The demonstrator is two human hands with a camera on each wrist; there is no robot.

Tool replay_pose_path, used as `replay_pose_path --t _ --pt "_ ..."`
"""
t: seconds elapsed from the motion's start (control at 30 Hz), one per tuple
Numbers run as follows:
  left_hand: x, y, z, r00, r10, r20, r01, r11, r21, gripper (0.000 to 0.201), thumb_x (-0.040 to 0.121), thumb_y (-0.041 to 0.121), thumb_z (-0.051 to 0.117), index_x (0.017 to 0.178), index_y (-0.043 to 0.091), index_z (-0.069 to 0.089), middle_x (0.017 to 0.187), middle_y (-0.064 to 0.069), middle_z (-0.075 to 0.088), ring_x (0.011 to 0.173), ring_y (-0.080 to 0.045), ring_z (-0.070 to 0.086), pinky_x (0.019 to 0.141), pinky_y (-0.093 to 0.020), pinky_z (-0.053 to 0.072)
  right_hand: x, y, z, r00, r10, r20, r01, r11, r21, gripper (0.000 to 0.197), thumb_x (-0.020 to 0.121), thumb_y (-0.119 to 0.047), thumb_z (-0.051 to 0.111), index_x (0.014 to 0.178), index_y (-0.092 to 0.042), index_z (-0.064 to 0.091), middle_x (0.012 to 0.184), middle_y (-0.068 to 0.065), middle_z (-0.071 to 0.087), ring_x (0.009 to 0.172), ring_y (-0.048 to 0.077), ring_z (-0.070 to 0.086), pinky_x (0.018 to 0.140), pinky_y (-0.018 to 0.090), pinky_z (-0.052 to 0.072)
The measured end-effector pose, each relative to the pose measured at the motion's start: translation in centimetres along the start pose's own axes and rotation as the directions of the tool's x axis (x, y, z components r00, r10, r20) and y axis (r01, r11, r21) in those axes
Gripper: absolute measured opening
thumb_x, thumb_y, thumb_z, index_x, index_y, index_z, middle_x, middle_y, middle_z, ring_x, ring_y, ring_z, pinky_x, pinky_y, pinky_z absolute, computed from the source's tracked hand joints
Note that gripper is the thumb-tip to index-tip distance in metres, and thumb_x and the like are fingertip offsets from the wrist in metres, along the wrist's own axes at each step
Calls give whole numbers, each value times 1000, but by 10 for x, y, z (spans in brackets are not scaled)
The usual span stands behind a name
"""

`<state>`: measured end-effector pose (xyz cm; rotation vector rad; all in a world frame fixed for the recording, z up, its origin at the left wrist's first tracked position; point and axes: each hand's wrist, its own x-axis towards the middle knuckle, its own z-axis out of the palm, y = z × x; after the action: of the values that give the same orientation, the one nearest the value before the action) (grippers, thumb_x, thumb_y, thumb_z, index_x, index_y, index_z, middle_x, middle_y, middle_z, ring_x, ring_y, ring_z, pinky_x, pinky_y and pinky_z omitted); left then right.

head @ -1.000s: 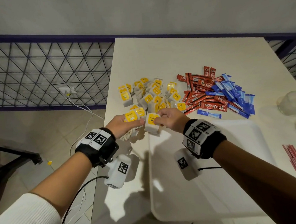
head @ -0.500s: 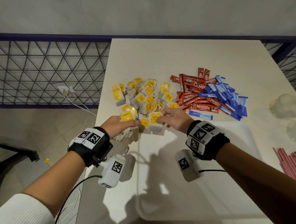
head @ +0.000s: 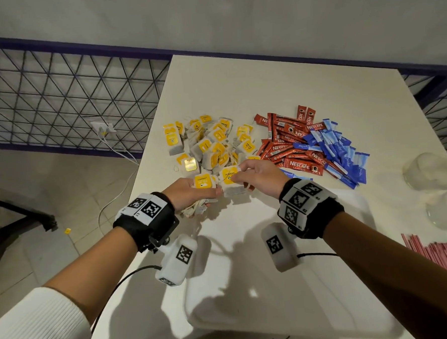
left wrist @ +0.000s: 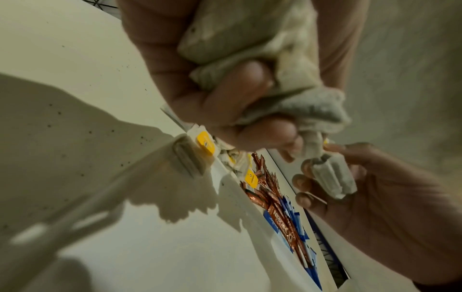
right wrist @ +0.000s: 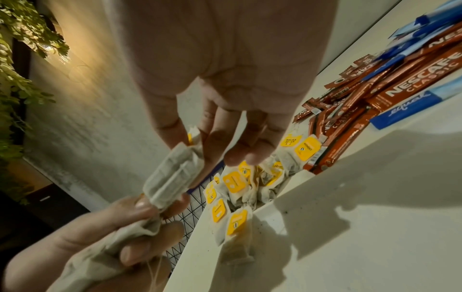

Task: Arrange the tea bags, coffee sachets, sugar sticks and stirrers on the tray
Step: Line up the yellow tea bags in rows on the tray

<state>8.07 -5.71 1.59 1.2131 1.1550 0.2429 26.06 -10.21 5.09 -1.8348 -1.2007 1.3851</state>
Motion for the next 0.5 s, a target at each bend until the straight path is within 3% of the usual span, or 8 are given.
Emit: replay_pose_path --t 0.1,0.17,0.23,0.3,0.37,0.4,0.47,0.5 --pt "1 -5 0 999 8 -34 -7 1000 22 10 73 21 78 79 16 71 78 4 71 78 -11 62 88 -28 44 0 2 -3 1000 -19 0 19 1000 -18 24 84 -19 65 65 -20 51 62 0 54 61 14 48 69 27 39" --pt "0 -6 -4 997 27 -77 -26 1000 12 47 58 44 84 84 8 70 83 -10 64 80 -20 55 80 -34 41 0 5 -5 1000 -20 5 20 999 -41 24 84 -20 64 65 -20 51 61 -1 53 61 13 48 70 28 40" --pt "-1 -4 -10 992 51 -115 -50 999 9 73 40 62 81 89 11 64 81 -11 54 74 -22 45 67 -33 34 1 10 -5 1000 -15 16 16 999 -36 25 85 -19 64 64 -20 51 60 -2 51 61 13 47 68 27 40" --pt "-3 1 -17 989 61 -138 -63 998 -10 56 53 54 82 84 10 64 73 -9 57 66 -21 46 59 -27 34 0 13 -4 999 -15 50 17 1000 -24 24 85 -18 64 65 -19 51 61 -2 49 61 12 46 65 24 40" --pt "-6 9 -21 984 89 -154 -93 996 -17 35 67 39 78 85 10 70 78 -5 67 69 -21 55 67 -28 43 -1 15 -1 993 -6 115 12 999 -52 19 84 -18 65 69 -20 55 67 -3 53 65 11 49 64 21 40" --pt "-5 9 -23 984 106 -144 -111 994 -25 41 64 40 78 90 9 70 85 -6 68 75 -20 57 75 -30 43 -2 14 1 988 -3 155 11 999 -52 16 84 -18 66 72 -20 56 69 -3 55 65 10 50 63 19 41" --pt "-2 10 -24 986 108 -129 -114 993 -43 57 54 48 83 93 7 70 90 -9 65 80 -19 55 78 -33 42 -5 12 5 976 -20 218 21 1000 1 14 84 -14 65 73 -18 58 70 -2 55 65 8 49 61 18 40" --pt "-2 10 -23 987 103 -123 -110 993 -48 48 59 43 83 91 9 70 90 -9 66 81 -20 56 80 -34 44 -6 11 7 971 -38 235 32 999 29 13 85 -13 64 74 -18 58 70 -2 54 64 7 49 61 17 40"
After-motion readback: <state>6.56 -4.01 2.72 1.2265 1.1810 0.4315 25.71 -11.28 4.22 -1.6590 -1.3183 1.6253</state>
